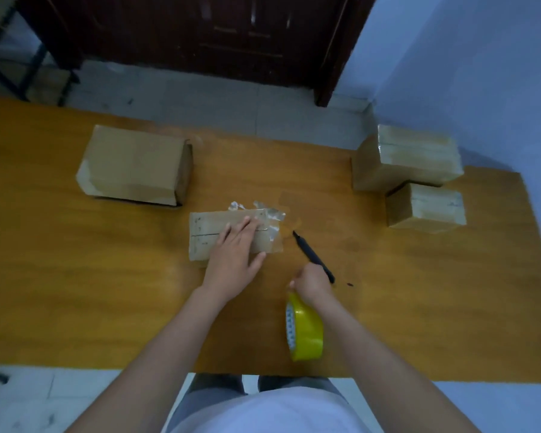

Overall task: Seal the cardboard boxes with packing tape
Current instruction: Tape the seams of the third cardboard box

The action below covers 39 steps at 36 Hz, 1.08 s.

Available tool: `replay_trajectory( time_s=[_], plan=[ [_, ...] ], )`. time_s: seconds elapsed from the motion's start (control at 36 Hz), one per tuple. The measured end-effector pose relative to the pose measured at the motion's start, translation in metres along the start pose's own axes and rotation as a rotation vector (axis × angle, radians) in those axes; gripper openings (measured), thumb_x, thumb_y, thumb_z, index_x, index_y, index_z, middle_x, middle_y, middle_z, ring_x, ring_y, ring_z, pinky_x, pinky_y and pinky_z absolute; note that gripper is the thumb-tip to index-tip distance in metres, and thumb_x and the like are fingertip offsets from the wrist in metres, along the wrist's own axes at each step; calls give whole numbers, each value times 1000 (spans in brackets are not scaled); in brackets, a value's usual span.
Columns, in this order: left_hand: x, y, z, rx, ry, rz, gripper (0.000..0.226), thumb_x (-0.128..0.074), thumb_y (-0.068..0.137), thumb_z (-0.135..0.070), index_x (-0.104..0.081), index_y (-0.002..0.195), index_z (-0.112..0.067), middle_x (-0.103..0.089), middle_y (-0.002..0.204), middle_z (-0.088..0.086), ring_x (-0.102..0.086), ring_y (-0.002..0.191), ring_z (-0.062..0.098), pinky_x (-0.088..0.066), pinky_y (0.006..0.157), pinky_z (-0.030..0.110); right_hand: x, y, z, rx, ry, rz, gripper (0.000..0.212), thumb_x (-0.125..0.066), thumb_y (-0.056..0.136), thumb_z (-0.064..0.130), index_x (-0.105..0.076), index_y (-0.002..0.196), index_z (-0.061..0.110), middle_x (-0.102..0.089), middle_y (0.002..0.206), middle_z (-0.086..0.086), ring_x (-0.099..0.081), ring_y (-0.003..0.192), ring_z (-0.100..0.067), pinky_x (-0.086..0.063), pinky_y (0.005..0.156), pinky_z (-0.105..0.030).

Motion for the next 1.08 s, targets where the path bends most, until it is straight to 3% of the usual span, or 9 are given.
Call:
replay_trajectory(
  time_s=[0.08, 0.19, 0.31, 0.42, 0.64, 0.75, 0.89, 1.08],
  plan=[
    [6, 1, 2, 73, -98, -34, 58, -50, 97, -35, -26, 149, -23, -27, 155, -5, -19, 143, 17, -1, 114, 21, 7, 14, 11, 53, -37, -41, 17, -59, 88, 9, -70, 83, -2, -71, 86, -13, -67, 82, -28, -56, 77, -41],
    [8, 0, 4, 105, -134, -68, 54, -52, 97, -29, -32, 146, -25, -31, 153, -6, -23, 141, 14, 3, 111, 15, 25, 32, 32, 120, -129, -93, 17, -54, 90, 9, -71, 90, 4, -69, 93, -13, -66, 85, -30, -49, 63, -31],
    [6, 1, 10, 105, -135, -94, 52, -52, 96, -30, -35, 145, -29, -33, 151, -9, -25, 141, 13, -4, 115, 20, 39, 42, 47, 180, -223, -153, 20, -51, 91, 13, -69, 97, 7, -62, 106, -12, -62, 97, -32, -42, 66, -30],
    [4, 3, 11, 96, -140, -108, 51, -55, 94, -27, -40, 143, -26, -38, 147, -12, -28, 136, -1, -4, 115, 17, 44, 49, 58, 262, -258, -203, 22, -50, 93, 18, -69, 98, 9, -53, 117, -10, -60, 101, -32, -45, 72, -31],
    [5, 4, 10, 66, -148, -110, 50, -56, 94, -25, -42, 142, -23, -44, 146, -6, -23, 128, -11, -2, 113, 14, 45, 54, 61, 373, -322, -158, 18, -56, 91, 23, -71, 100, 20, -61, 109, -3, -59, 103, -26, -42, 71, -29],
    [6, 4, 10, 58, -155, -114, 49, -52, 93, -29, -44, 141, -22, -46, 145, -3, -25, 128, -9, -7, 115, 20, 45, 51, 63, 424, -308, -115, 19, -59, 89, 23, -71, 101, 28, -68, 108, 0, -61, 102, -23, -45, 74, -29],
    [7, 4, 10, 63, -156, -115, 50, -46, 92, -34, -45, 141, -22, -45, 145, -5, -28, 130, -5, -6, 115, 20, 42, 49, 69, 500, -327, -93, 21, -60, 87, 21, -71, 103, 30, -60, 109, 2, -58, 104, -22, -35, 66, -25],
    [4, 4, 12, 53, -147, -114, 46, -51, 94, -28, -46, 140, -21, -47, 143, -5, -24, 128, -10, 5, 111, 8, 37, 52, 69, 513, -481, -83, 50, -59, 87, 22, -49, 134, 35, -53, 121, 0, -52, 113, -22, -44, 78, -31]
  ],
)
Point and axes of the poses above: each hand's wrist, its own y-axis towards the middle knuckle, its own x-axis out of the back of the hand, z = x × y, the point moved 9 cm from there along y, towards the middle knuckle
